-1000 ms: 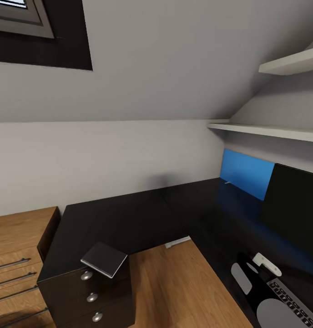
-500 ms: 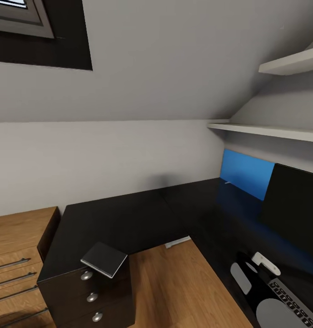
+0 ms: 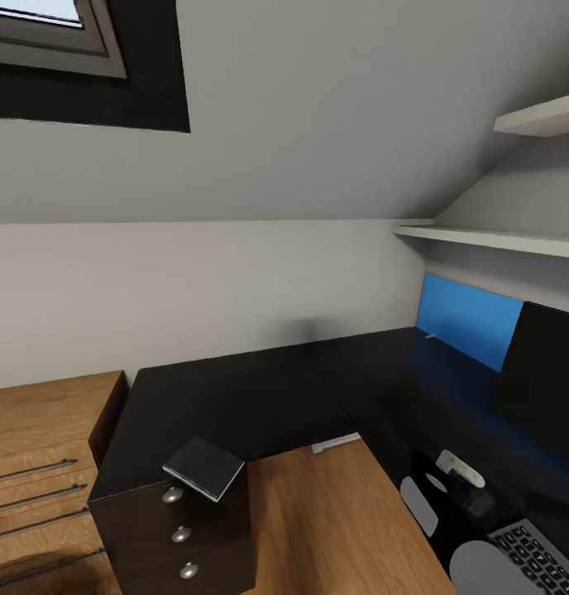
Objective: In the bedroom, organize the workspace by keeping the computer under the desk, ensuring the monitor is on the desk, placing the keyboard on the desk next to the monitor, placing the mouse on the desk next to the keyboard, moving the folder from the swivel chair onto the desk next to the mouse, stacking the notebook on top of the folder with the pen on top of the notebook, and positioning the swivel chair next to the desk.
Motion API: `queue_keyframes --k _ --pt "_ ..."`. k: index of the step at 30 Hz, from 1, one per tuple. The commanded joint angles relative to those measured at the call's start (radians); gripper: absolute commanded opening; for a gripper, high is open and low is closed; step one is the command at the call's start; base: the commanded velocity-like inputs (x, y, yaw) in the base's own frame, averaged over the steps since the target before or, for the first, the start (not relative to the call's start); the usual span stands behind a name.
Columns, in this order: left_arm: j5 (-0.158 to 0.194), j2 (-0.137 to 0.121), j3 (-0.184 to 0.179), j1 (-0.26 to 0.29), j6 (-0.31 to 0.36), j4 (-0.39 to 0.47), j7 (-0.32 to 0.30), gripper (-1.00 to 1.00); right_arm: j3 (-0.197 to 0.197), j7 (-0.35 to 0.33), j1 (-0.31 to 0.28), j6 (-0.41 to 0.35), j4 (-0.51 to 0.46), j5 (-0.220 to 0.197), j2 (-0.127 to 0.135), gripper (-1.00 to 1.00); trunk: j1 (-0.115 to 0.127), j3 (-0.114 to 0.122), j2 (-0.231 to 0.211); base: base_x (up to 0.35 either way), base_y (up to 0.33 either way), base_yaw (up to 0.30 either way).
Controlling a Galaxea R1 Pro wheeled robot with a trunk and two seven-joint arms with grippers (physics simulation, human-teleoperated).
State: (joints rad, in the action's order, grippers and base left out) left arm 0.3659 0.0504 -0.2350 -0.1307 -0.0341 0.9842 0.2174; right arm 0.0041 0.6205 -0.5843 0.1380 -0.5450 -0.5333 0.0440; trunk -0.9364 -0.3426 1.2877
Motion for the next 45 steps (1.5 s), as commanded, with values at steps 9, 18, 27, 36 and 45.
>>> queue_keyframes --k 9,18,27,36,45 --pt "0.011 0.0 -0.006 0.0 -0.002 -0.005 0.009 1.0 0.186 0.001 0.0 0.021 0.0 -0.009 -0.036 1.0 0.0 0.001 0.001 0.0 0.0 0.268" --pt "0.009 -0.002 -0.002 0.0 -0.004 -0.04 0.008 1.0 0.277 0.001 0.0 0.036 0.017 0.036 -0.097 1.0 0.0 0.001 0.001 0.0 0.0 0.278" --pt "0.01 -0.007 0.0 0.0 -0.003 -0.044 0.009 1.0 0.336 -0.028 0.002 0.141 0.236 0.057 -0.173 1.0 0.0 0.001 0.001 0.0 0.0 0.278" --pt "0.01 -0.011 0.001 0.0 -0.003 -0.045 0.006 1.0 0.343 -0.172 0.015 0.283 0.475 0.057 -0.186 1.0 0.0 0.001 0.001 0.0 0.0 0.278" --pt "0.008 -0.009 0.002 0.0 0.002 -0.045 0.008 1.0 0.341 -0.263 0.143 0.343 0.566 0.06 -0.175 1.0 0.0 0.001 0.001 0.0 0.0 0.19"
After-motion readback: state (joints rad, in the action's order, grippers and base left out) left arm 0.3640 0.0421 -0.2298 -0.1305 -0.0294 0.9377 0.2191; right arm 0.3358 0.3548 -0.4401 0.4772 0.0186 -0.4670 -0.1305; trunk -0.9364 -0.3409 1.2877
